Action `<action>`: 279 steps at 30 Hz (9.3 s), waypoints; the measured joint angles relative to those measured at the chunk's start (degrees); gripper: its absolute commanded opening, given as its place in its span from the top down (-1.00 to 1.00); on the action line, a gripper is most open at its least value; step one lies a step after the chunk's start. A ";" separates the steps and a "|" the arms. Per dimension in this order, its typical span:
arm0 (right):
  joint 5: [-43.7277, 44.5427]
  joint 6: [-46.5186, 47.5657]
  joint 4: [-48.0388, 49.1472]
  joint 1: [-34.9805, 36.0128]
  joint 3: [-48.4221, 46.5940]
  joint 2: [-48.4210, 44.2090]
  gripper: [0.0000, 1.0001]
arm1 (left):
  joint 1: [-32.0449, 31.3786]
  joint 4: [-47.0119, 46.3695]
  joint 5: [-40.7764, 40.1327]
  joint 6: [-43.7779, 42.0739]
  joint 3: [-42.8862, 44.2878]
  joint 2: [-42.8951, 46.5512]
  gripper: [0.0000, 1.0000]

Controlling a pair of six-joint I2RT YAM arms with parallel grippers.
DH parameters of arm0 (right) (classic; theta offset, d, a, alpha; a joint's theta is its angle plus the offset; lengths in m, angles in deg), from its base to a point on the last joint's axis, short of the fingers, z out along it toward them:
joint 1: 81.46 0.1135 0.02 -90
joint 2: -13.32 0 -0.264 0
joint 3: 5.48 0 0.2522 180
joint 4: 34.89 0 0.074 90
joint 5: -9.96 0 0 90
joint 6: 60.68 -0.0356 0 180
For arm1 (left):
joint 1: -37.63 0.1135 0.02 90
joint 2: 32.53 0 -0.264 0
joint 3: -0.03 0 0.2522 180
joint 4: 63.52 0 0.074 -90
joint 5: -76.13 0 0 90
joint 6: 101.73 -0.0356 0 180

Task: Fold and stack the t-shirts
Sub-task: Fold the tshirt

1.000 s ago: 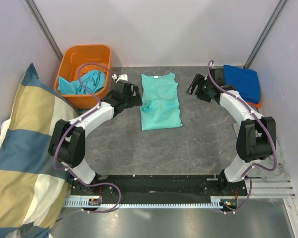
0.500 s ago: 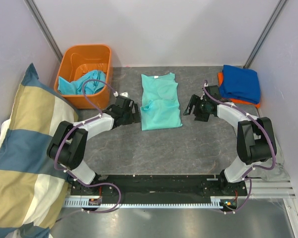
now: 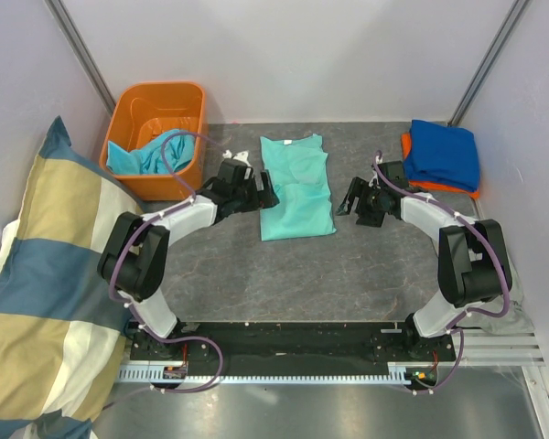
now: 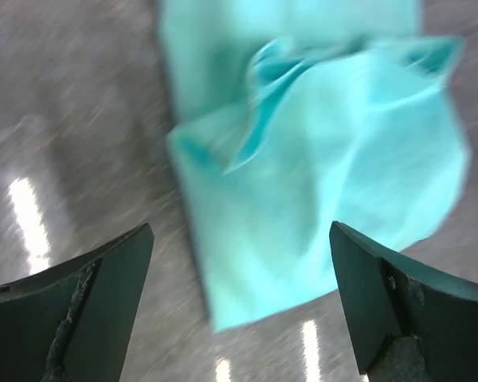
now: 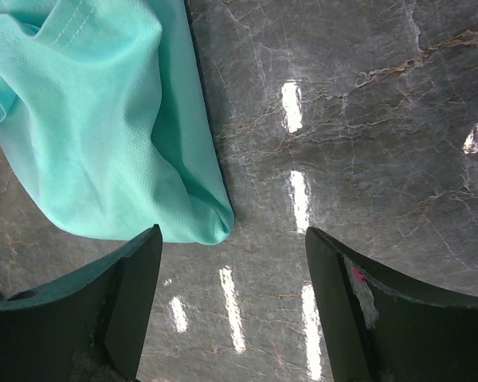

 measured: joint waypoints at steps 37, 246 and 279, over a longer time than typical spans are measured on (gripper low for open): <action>-0.44 0.13 0.66 0.00 1.05 2.03 -0.61 | -2.14 -6.73 13.44 3.89 6.56 -10.49 -1.00; 15.06 -10.69 -10.23 16.92 -21.33 4.92 0.91 | -1.07 2.73 10.71 4.15 0.63 5.29 0.96; -1.20 -8.83 4.74 -2.99 -34.34 26.86 -0.52 | 18.80 -3.82 22.01 2.95 6.75 -4.09 -1.00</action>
